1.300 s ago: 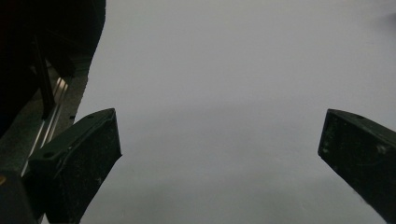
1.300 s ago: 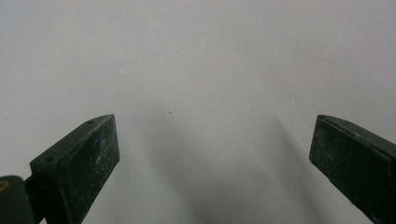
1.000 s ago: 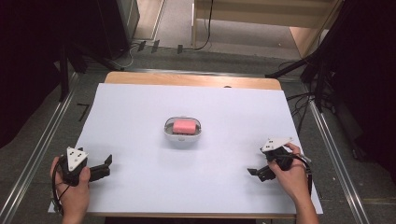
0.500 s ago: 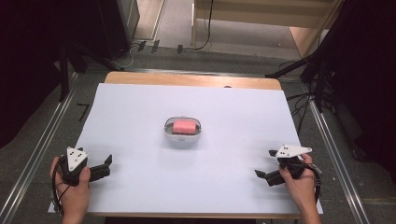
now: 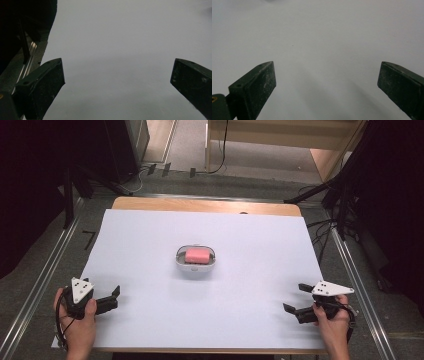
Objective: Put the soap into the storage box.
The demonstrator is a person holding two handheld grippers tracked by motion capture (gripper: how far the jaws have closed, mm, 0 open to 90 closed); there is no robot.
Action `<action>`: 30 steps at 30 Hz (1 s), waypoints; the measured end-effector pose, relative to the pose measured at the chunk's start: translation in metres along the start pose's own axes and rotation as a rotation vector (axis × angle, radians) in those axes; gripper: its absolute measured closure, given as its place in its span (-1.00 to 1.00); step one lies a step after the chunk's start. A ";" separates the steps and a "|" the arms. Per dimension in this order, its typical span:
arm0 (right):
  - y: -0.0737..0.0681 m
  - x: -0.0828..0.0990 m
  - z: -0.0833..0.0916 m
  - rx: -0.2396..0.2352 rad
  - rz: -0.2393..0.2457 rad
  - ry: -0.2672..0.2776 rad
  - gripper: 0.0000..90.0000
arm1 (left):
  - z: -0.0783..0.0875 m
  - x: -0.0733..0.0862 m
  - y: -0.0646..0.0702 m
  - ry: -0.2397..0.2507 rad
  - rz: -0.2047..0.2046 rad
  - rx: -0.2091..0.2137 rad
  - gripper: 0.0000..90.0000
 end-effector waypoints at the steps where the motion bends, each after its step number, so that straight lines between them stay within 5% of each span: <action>1: 0.001 0.001 0.002 0.001 -0.005 0.006 -0.95 | 0.000 0.000 0.000 0.000 0.000 0.000 -1.00; 19: 0.016 0.018 0.024 0.051 -0.155 0.191 -0.87 | 0.000 0.000 -0.001 0.005 0.013 0.005 -1.00; 30: 0.014 0.019 0.026 0.060 -0.140 0.208 -0.87 | 0.000 0.000 -0.001 0.008 0.012 0.007 -1.00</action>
Point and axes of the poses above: each handheld gripper's, and its own axes: z roughly backward along the jaws, x roughly out of its underside, y roughly to its right, the point moved 3 cm from there along -z, roughly forward along the jaws, and after that the axes turned 10 degrees about x, right-handed, at the moved point
